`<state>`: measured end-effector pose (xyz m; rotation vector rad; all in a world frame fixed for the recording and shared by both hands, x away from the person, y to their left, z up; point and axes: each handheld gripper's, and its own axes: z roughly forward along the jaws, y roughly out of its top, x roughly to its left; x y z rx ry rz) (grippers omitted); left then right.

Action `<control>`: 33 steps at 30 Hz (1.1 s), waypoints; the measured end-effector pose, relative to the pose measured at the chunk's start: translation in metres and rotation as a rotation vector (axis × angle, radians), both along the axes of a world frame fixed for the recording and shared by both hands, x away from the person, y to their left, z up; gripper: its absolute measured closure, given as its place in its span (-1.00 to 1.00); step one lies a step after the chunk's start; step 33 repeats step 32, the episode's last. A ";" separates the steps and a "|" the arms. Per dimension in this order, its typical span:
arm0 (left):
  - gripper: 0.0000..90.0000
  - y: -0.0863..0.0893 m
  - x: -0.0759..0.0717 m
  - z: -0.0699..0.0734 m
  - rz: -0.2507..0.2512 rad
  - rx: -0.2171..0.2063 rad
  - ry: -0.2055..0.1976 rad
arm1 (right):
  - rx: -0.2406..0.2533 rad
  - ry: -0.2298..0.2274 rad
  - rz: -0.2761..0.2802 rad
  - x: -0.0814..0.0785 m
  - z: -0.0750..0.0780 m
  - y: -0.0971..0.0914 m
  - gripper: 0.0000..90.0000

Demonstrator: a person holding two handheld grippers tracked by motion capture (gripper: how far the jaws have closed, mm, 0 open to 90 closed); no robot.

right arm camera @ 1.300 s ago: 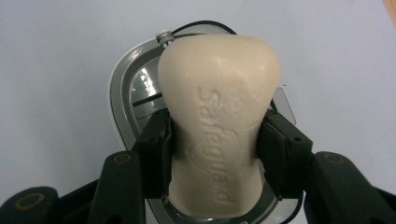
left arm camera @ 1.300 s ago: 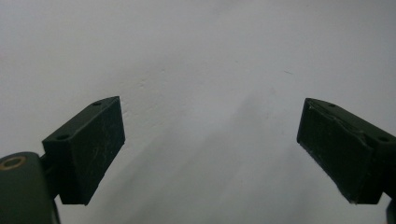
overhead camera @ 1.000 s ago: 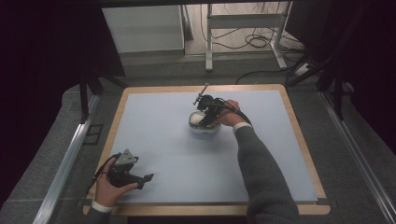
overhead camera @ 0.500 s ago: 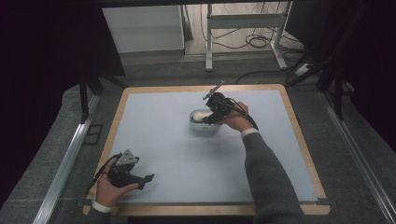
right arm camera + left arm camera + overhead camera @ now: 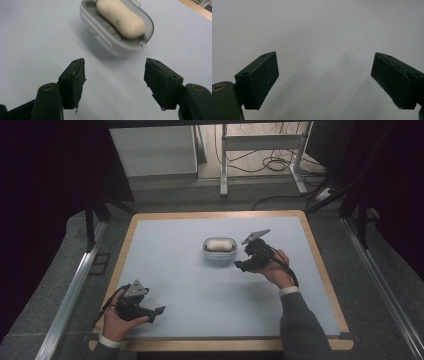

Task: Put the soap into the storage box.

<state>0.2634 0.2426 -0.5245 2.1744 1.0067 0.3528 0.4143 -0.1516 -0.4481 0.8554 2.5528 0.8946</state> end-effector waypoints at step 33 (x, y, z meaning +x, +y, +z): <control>-0.82 0.001 0.000 0.001 0.016 0.020 -0.011 | 0.069 -0.009 -0.160 -0.049 -0.041 -0.065 -0.39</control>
